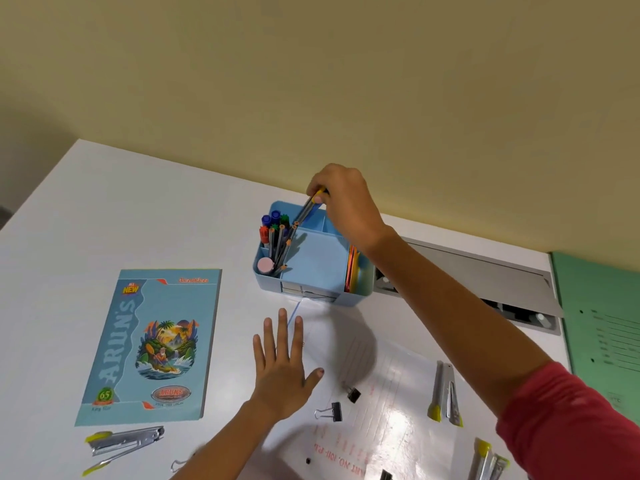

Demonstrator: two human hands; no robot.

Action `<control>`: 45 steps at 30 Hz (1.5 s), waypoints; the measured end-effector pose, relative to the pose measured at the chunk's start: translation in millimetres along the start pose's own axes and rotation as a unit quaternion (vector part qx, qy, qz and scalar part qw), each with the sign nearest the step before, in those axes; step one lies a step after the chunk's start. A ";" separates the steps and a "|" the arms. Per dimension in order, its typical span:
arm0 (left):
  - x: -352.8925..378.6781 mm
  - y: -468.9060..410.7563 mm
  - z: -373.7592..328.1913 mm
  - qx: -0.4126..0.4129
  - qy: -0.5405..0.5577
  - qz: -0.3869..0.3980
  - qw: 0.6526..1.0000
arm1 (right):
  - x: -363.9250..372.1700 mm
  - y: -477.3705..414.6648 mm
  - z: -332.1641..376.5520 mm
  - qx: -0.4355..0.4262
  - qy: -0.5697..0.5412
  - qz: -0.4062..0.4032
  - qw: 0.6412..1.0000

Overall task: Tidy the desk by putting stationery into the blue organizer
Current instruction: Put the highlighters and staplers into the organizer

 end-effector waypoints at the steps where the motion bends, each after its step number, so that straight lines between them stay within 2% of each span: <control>1: 0.9 0.2 0.0 -0.001 -0.002 0.002 1.000 | 5.6 -2.4 0.5 -0.005 0.022 0.022 0.999; 6: 3.1 -0.8 0.6 -0.002 -0.019 0.013 1.000 | 30.6 -12.6 1.2 0.030 0.107 0.142 0.984; 12: 6.1 0.2 0.8 -0.002 -0.023 0.024 0.999 | 33.1 -16.4 3.1 0.035 0.143 0.152 0.977; 20: 5.2 0.3 0.1 0.000 -0.011 0.031 0.999 | 36.7 -7.8 -10.3 0.063 0.128 0.151 0.978; 23: 9.8 -1.0 1.2 -0.004 -0.004 0.051 0.999 | 30.3 -4.6 -13.1 0.050 0.112 0.119 0.985; 28: 13.8 -4.8 2.0 -0.001 0.001 0.076 0.997 | -3.5 7.8 -7.8 0.045 0.090 -0.019 0.995; 34: 9.0 -4.7 4.4 0.009 0.023 0.088 0.996 | -38.3 71.3 -10.2 0.096 -0.027 -0.150 0.984; 38: 1.0 4.0 9.4 0.029 0.050 0.070 0.996 | -36.7 132.1 -23.0 0.166 -0.077 -0.181 0.966; 42: -11.6 21.6 13.8 0.034 0.100 0.040 0.994 | -17.4 202.1 -33.8 0.227 -0.106 -0.171 0.953; 45: -17.8 40.4 14.8 0.030 0.126 0.010 0.991 | 4.9 256.3 -34.5 0.246 -0.136 -0.184 0.942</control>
Point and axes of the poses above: each hand's wrist, its own y-axis away from the middle knuckle, its own x-axis out of the palm, z = x × y, the point moved 6 cm from there along -y, towards the middle knuckle, and after that the axes turned 11 degrees about -y, right-handed, at the moved point
